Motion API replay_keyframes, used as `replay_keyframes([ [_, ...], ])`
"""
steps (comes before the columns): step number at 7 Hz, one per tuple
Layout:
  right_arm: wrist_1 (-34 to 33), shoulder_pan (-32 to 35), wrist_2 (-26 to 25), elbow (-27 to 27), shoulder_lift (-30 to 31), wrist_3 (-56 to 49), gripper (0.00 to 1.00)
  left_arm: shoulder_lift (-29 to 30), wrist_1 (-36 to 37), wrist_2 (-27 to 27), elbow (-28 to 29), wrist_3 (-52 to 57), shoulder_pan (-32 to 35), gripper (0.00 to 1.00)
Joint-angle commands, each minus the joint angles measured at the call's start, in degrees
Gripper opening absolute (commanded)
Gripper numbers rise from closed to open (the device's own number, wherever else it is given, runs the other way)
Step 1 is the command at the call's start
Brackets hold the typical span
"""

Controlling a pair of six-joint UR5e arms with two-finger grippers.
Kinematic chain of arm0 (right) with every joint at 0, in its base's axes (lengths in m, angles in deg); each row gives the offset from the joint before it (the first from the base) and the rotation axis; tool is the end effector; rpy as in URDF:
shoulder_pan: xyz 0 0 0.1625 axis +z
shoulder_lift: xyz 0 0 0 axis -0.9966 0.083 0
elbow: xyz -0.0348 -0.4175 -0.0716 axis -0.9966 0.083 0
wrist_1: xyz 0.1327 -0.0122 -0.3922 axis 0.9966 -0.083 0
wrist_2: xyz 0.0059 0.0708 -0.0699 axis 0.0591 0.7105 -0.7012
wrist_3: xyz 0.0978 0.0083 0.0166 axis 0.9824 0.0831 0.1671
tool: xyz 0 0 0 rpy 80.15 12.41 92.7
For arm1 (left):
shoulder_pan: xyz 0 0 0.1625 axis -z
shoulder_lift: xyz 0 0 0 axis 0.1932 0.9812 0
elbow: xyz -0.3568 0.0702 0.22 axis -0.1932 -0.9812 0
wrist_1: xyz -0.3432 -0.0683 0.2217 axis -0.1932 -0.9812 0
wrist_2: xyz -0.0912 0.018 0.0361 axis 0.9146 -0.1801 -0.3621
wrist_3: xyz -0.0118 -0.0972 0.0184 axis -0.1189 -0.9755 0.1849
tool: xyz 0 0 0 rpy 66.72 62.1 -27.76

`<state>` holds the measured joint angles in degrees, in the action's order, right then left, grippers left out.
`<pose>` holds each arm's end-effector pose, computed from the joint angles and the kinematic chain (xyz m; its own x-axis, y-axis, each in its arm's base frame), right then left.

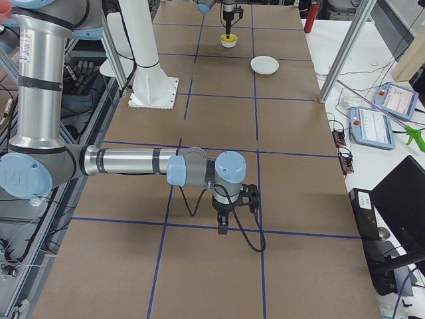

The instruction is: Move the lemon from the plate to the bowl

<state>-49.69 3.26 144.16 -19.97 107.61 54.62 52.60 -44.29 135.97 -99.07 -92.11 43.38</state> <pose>0.0571 -0.4323 0.6472 0.7575 -0.0449 0.6513 0.0612 0.9981 -0.0024 0.2119 -0.4297 0.5485 0.6607 0.0845 -0.7459 0.0015 0.9935 0.1139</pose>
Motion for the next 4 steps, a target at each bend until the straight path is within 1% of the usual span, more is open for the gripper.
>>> replay_keyframes([
  [1,0.0,0.0,0.0,0.0,0.0,0.0,1.0,0.16,4.61,3.69,-0.17,14.66,10.99,1.0],
  [2,0.0,0.0,0.0,0.0,0.0,0.0,1.0,0.51,10.74,3.88,-0.17,25.11,16.53,1.0],
  [3,0.0,0.0,0.0,0.0,0.0,0.0,1.0,1.04,17.68,3.97,-0.26,33.13,22.76,1.0],
  [4,0.0,0.0,0.0,0.0,0.0,0.0,1.0,3.31,25.49,3.97,-0.26,38.26,27.09,1.0],
])
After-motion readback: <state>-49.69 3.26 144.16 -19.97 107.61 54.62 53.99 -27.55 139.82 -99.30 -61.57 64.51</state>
